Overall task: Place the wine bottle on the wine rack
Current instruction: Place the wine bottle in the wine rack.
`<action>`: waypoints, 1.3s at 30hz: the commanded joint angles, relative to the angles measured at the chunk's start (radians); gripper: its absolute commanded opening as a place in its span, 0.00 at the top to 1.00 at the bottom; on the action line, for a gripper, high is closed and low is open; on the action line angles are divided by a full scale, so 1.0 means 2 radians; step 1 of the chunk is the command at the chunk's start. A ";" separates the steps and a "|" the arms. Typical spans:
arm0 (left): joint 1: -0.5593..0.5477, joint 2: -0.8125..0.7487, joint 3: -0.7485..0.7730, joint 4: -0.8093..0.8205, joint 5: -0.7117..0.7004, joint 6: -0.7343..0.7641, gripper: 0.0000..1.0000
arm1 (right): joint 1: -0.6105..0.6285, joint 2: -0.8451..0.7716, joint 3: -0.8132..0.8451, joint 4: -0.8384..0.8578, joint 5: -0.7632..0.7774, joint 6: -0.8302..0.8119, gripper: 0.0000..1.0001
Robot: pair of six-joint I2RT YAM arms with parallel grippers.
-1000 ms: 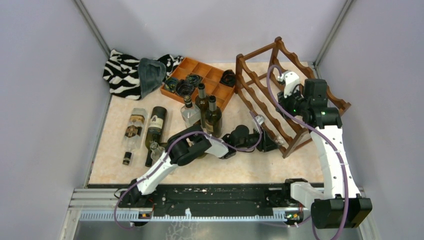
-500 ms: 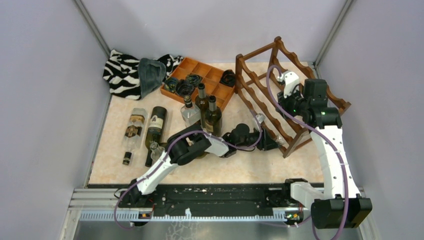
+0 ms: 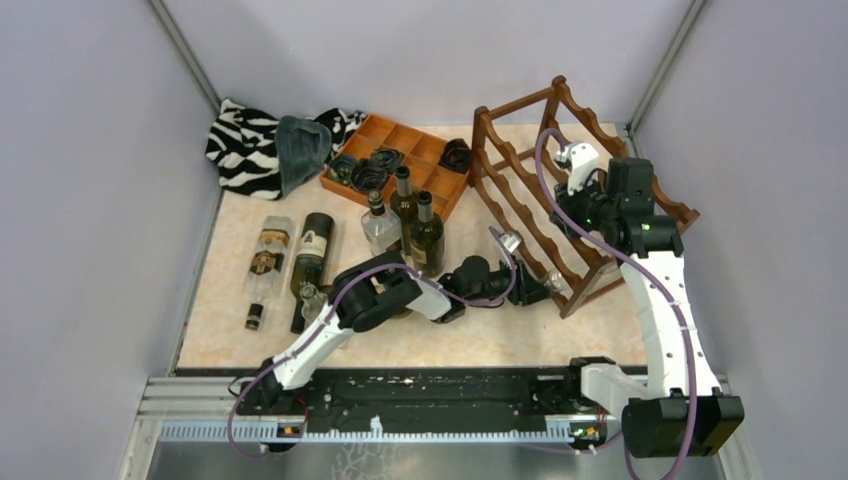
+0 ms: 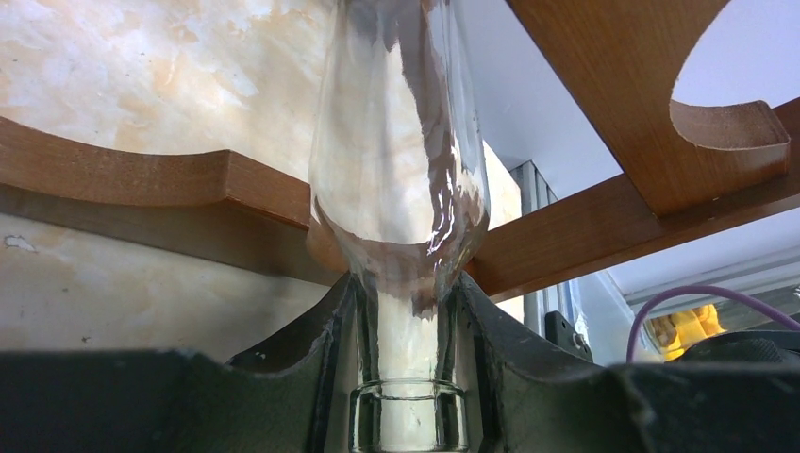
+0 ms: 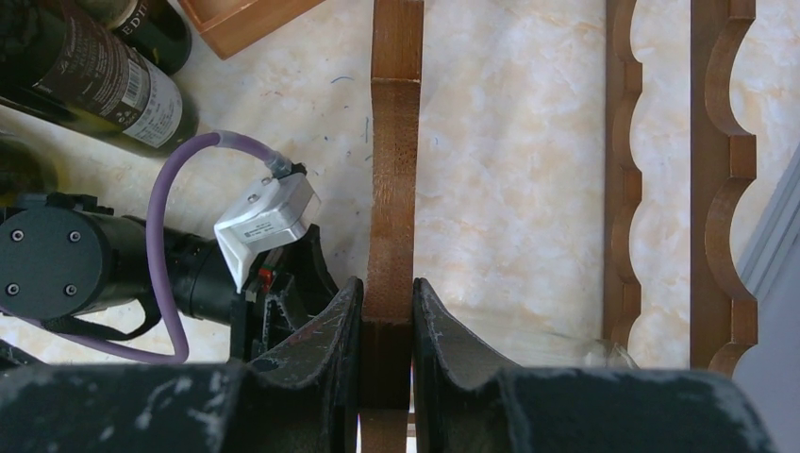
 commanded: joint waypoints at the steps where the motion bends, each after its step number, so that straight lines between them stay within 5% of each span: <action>1: -0.011 -0.024 -0.006 0.058 -0.019 0.014 1.00 | 0.027 0.005 -0.011 0.008 -0.101 0.002 1.00; 15: -0.018 -0.049 -0.021 0.080 -0.064 0.026 1.00 | 0.027 0.007 -0.013 0.010 -0.098 0.001 1.00; 30: -0.017 -0.031 0.004 0.125 -0.025 0.003 1.00 | 0.028 0.008 -0.012 0.009 -0.100 0.001 1.00; 39: -0.017 -0.020 0.027 0.082 -0.041 0.006 1.00 | 0.027 0.008 -0.011 0.008 -0.101 0.001 1.00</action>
